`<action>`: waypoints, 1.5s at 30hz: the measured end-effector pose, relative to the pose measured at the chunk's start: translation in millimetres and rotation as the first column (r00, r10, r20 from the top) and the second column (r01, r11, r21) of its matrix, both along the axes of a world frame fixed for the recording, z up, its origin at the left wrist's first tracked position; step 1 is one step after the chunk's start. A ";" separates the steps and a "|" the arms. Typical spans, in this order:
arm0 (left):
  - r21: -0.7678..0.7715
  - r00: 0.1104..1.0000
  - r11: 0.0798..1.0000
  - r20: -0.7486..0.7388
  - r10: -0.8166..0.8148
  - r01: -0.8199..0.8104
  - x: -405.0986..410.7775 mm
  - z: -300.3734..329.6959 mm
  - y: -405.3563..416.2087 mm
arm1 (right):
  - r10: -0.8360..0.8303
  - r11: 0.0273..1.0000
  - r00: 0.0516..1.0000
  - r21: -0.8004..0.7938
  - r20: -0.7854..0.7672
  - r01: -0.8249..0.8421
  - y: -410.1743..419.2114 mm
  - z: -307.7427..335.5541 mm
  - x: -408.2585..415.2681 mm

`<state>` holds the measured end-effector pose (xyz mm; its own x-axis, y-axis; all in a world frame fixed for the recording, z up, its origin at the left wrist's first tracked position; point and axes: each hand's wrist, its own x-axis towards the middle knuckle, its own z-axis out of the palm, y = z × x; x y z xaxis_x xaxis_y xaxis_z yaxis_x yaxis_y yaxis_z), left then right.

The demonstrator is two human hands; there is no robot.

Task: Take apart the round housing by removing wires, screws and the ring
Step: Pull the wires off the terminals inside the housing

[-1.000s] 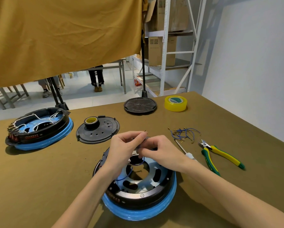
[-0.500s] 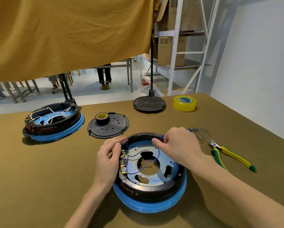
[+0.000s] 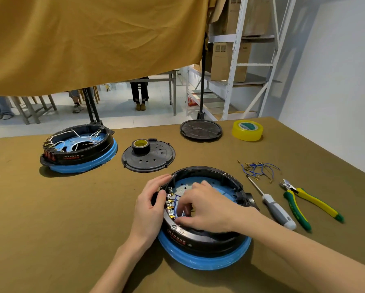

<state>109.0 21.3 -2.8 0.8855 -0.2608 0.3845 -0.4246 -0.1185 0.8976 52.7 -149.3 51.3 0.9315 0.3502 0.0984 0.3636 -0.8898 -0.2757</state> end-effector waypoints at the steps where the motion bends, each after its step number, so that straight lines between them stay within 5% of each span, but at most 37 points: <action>1: 0.001 1.000 1.000 0.003 0.002 -0.002 0.6 -1.0 -0.4 | 0.019 1.000 1.000 0.010 0.000 -0.019 1.1 -1.7 0.8; 11: -0.001 1.000 1.000 0.015 -0.002 0.002 5.8 -6.1 -2.6 | 0.035 0.968 0.990 0.251 -0.134 -0.001 -4.1 -11.1 4.0; 45: 0.001 0.995 0.995 0.006 -0.096 0.096 5.2 -8.8 0.0 | 0.004 0.980 0.994 0.196 -0.113 0.019 -1.8 -9.1 7.4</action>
